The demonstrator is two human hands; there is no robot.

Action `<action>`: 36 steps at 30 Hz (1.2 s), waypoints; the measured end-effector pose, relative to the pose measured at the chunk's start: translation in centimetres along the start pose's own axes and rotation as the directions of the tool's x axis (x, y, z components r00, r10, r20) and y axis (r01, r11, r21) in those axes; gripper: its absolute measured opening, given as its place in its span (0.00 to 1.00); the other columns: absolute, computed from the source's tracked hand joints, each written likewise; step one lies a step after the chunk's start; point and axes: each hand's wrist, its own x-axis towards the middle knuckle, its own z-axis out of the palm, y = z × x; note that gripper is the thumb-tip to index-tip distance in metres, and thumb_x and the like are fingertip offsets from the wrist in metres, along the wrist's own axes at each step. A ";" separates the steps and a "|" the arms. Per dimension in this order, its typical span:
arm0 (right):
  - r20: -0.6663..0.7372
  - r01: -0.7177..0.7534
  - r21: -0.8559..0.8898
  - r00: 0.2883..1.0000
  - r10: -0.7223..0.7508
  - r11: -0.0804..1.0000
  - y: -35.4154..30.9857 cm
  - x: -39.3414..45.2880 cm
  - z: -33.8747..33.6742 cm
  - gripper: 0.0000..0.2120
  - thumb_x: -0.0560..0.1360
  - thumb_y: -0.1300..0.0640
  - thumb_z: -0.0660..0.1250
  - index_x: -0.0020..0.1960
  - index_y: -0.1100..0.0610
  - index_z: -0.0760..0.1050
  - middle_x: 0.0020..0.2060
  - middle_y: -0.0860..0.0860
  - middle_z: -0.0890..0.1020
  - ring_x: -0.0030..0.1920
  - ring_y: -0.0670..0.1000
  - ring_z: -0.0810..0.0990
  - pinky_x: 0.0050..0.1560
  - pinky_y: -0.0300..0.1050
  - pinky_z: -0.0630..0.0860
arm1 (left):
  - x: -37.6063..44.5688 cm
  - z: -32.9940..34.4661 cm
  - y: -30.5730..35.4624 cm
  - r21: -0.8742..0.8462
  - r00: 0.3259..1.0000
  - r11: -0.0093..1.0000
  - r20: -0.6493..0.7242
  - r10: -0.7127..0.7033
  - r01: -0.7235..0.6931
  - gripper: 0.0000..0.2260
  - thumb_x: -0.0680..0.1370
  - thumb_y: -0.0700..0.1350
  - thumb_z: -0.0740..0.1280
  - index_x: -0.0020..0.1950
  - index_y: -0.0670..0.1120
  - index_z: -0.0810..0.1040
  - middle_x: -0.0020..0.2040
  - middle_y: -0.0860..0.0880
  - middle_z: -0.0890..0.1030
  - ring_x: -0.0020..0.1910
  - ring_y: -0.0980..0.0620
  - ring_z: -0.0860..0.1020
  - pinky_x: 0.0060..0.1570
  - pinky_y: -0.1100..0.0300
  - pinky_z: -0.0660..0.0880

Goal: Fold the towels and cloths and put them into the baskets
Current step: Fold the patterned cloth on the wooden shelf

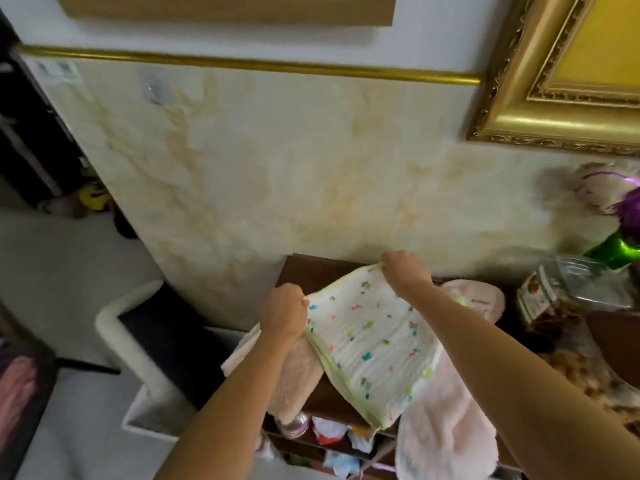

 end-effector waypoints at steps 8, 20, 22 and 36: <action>0.162 0.325 -0.358 0.945 -0.284 0.876 -1.2 3.2 2.6 0.14 0.78 0.62 0.60 0.63 0.57 0.74 0.65 0.55 0.72 0.68 0.56 0.68 0.63 0.47 0.69 | 1.9 2.0 0.1 0.004 0.982 0.998 0.180 -0.055 0.055 0.12 0.79 0.49 0.63 0.39 0.43 0.76 0.44 0.43 0.83 0.47 0.43 0.80 0.44 0.53 0.75; 0.297 0.566 -0.209 0.814 -0.500 0.797 -0.8 5.2 2.9 0.12 0.76 0.67 0.59 0.57 0.58 0.75 0.61 0.54 0.72 0.58 0.56 0.76 0.48 0.47 0.72 | 4.0 0.4 -0.4 -0.189 0.947 0.979 0.295 0.132 -0.077 0.15 0.76 0.46 0.68 0.30 0.45 0.71 0.26 0.47 0.67 0.27 0.51 0.66 0.30 0.61 0.62; 0.255 0.523 -0.174 0.842 -0.475 0.834 -0.7 4.9 2.6 0.12 0.76 0.67 0.58 0.56 0.58 0.76 0.60 0.54 0.73 0.56 0.56 0.76 0.49 0.47 0.73 | 4.1 -0.7 -0.5 -0.216 0.942 0.970 0.289 0.169 -0.108 0.11 0.77 0.46 0.69 0.35 0.47 0.75 0.33 0.46 0.72 0.32 0.51 0.71 0.33 0.61 0.67; -0.328 0.191 0.259 0.939 -0.099 0.947 5.0 -3.5 -11.7 0.15 0.81 0.58 0.58 0.52 0.69 0.78 0.55 0.60 0.72 0.55 0.58 0.73 0.60 0.46 0.66 | 5.2 -12.8 6.4 -0.307 0.929 0.876 -0.132 0.347 -0.371 0.05 0.77 0.34 0.66 0.45 0.37 0.81 0.41 0.41 0.75 0.39 0.43 0.81 0.39 0.56 0.80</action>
